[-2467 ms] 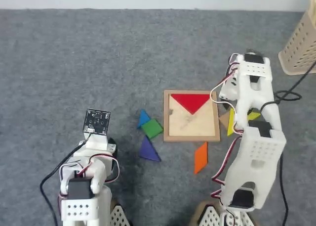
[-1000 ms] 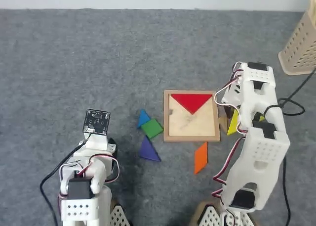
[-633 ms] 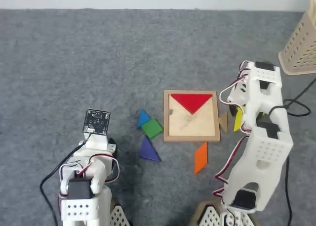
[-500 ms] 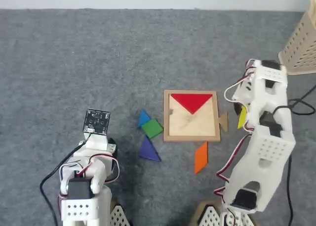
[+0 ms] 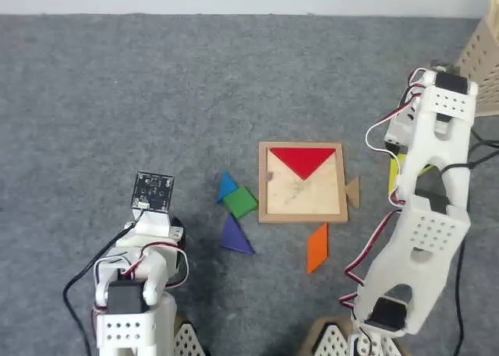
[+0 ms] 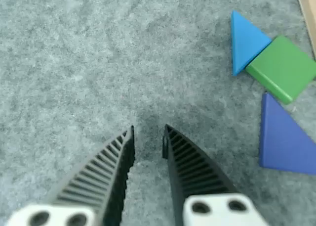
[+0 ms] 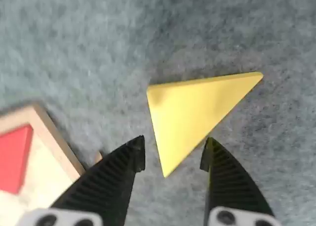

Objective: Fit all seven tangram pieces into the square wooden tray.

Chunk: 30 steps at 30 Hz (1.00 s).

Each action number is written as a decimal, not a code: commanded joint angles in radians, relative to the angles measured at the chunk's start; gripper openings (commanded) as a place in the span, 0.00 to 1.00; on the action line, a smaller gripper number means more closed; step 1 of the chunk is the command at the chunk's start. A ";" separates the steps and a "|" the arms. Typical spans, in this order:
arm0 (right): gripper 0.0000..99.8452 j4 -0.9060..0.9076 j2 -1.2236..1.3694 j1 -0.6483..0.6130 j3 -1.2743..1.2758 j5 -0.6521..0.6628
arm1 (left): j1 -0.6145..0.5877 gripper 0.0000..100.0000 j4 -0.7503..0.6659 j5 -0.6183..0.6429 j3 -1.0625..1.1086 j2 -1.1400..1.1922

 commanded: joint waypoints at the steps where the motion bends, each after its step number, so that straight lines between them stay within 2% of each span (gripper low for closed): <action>1: 0.23 -0.056 -0.027 -0.022 -0.063 -0.092 | -0.002 0.09 0.003 -0.008 -0.008 -0.017; 5: 0.30 -0.076 0.004 -0.022 -0.068 -0.157 | -0.002 0.09 0.003 -0.008 -0.008 -0.017; 17: 0.30 -0.168 0.173 -0.015 -0.069 -0.161 | -0.002 0.09 0.003 -0.008 -0.008 -0.017; 23: 0.30 -0.136 0.182 -0.028 -0.068 -0.150 | -0.002 0.09 0.003 -0.008 -0.008 -0.017; 30: 0.30 0.090 0.027 -0.030 -0.091 0.084 | -0.002 0.09 0.003 -0.008 -0.008 -0.017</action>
